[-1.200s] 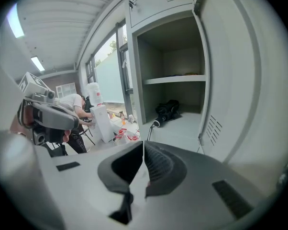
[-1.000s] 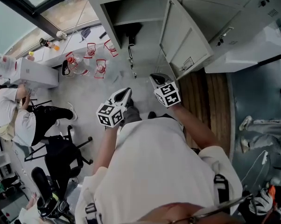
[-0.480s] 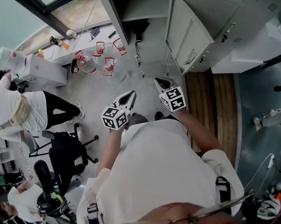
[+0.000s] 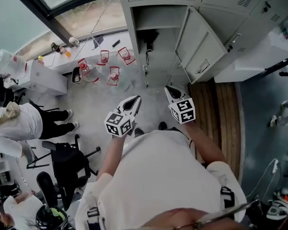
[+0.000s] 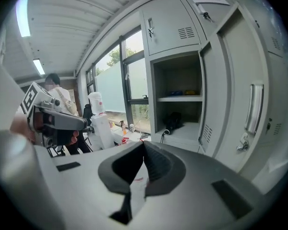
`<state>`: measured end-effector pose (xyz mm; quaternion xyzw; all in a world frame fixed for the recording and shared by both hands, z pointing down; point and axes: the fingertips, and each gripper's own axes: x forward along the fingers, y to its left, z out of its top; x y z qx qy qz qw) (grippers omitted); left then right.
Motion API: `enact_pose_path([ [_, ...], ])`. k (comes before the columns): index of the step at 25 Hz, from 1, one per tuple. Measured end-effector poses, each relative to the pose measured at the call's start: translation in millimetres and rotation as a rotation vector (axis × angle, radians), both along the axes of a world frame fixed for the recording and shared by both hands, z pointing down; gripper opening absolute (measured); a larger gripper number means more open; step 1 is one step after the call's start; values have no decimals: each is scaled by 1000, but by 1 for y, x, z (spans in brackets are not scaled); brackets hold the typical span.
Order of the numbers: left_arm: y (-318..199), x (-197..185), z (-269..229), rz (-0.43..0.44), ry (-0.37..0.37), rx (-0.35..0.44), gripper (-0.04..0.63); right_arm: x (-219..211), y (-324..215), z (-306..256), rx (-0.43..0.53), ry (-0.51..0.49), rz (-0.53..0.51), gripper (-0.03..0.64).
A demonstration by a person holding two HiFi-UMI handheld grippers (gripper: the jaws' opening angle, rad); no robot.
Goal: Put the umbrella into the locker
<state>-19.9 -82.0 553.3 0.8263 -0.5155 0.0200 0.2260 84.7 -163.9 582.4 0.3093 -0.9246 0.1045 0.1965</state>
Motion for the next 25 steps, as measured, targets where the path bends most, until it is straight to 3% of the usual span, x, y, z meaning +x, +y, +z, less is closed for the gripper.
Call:
enact_pose_path([
  [6, -3, -17, -10, 17, 15, 39, 3, -10, 6, -19, 55, 5, 3, 6],
  [25, 1, -27, -8, 5, 19, 38, 3, -17, 5, -30, 46, -45, 12, 6],
])
